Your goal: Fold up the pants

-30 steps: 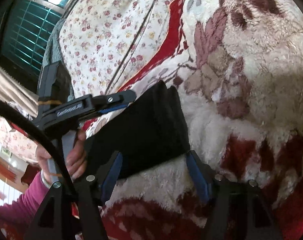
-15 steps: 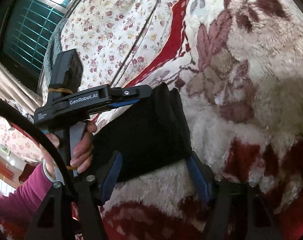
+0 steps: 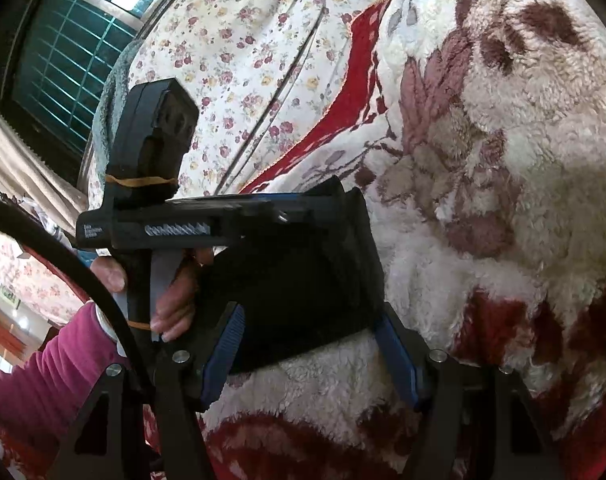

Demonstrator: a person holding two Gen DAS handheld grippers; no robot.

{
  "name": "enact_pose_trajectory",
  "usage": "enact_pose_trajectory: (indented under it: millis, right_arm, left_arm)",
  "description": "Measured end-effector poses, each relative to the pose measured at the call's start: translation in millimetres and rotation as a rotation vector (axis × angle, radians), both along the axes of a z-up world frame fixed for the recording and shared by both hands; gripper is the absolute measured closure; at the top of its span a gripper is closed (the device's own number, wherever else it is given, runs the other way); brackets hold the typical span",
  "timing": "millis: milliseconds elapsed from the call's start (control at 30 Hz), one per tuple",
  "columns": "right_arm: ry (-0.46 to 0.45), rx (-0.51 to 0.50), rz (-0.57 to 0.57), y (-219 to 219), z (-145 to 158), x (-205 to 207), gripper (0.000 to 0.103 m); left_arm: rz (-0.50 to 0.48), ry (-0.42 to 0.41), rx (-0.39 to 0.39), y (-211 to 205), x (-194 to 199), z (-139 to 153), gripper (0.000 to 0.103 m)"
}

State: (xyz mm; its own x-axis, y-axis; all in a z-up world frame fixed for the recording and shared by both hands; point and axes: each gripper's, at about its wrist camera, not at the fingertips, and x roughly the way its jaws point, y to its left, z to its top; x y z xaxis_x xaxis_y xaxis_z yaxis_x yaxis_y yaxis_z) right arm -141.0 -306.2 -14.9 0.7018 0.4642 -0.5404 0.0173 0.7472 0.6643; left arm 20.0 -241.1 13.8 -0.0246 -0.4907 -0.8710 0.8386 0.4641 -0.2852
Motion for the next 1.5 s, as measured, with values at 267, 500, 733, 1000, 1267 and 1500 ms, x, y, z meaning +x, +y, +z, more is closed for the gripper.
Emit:
enact_pose_trajectory:
  millis: [267, 500, 733, 1000, 1267, 1500]
  right_arm:
    - [0.006, 0.133, -0.026, -6.6, -6.0, -18.8, 0.036]
    - [-0.017, 0.075, -0.003, 0.3, -5.4, 1.6, 0.037]
    - [-0.008, 0.08, 0.036, -3.0, -10.8, 23.6, 0.085]
    - [-0.079, 0.031, 0.069, 7.5, 22.8, 22.0, 0.09]
    - [-0.24, 0.008, 0.183, 43.7, 92.3, 21.3, 0.09]
    - [-0.314, -0.039, 0.419, 126.7, 128.2, 42.4, 0.09]
  left_arm:
    - [-0.123, 0.015, 0.03, -18.2, -3.9, -0.7, 0.041]
    - [-0.148, 0.058, -0.023, -16.6, 2.2, -8.3, 0.041]
    - [-0.141, -0.016, -0.033, -15.2, -1.6, -8.0, 0.074]
    - [-0.107, -0.031, -0.122, 7.4, -4.4, 21.6, 0.089]
    - [0.013, -0.123, -0.227, 79.8, -11.6, 96.9, 0.089]
    - [0.222, -0.182, -0.235, 182.5, -12.0, 126.8, 0.089]
